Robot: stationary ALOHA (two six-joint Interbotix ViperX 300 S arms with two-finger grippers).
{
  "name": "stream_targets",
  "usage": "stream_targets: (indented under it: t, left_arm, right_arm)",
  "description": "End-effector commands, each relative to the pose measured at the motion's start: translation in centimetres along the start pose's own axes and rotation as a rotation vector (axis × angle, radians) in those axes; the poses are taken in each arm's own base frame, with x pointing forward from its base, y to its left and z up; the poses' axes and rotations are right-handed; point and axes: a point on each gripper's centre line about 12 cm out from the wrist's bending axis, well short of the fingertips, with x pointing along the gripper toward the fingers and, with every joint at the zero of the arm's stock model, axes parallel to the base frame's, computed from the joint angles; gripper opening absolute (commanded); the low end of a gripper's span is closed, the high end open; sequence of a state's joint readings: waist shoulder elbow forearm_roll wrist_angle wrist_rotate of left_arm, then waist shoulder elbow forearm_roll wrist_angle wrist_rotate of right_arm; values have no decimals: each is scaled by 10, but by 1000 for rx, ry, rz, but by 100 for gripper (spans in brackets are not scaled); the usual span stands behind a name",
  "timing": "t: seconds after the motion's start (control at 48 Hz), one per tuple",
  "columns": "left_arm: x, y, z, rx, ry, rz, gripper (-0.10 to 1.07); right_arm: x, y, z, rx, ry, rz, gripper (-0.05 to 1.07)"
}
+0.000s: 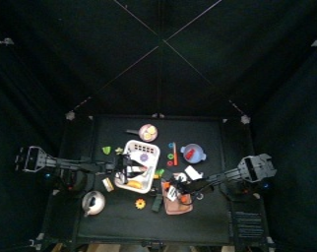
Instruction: Place carrot bottom in basket
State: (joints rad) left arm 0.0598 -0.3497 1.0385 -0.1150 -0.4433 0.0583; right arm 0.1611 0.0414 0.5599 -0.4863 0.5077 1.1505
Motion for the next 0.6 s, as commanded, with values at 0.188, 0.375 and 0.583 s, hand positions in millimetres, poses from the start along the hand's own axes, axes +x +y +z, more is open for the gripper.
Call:
stream_targets:
  t: [0.188, 0.375, 0.583]
  left_arm:
    - [-20, 0, 8, 2, -43, -6, 78]
    - [-28, 0, 8, -2, -58, -6, 78]
    - [-29, 0, 8, -2, -60, -6, 78]
  right_arm:
    - [-48, -7, 72, 57, -225, 96, 74]
    - [-52, -24, 116, 123, -346, 157, 74]
    - [-20, -53, 150, 189, -379, 124, 74]
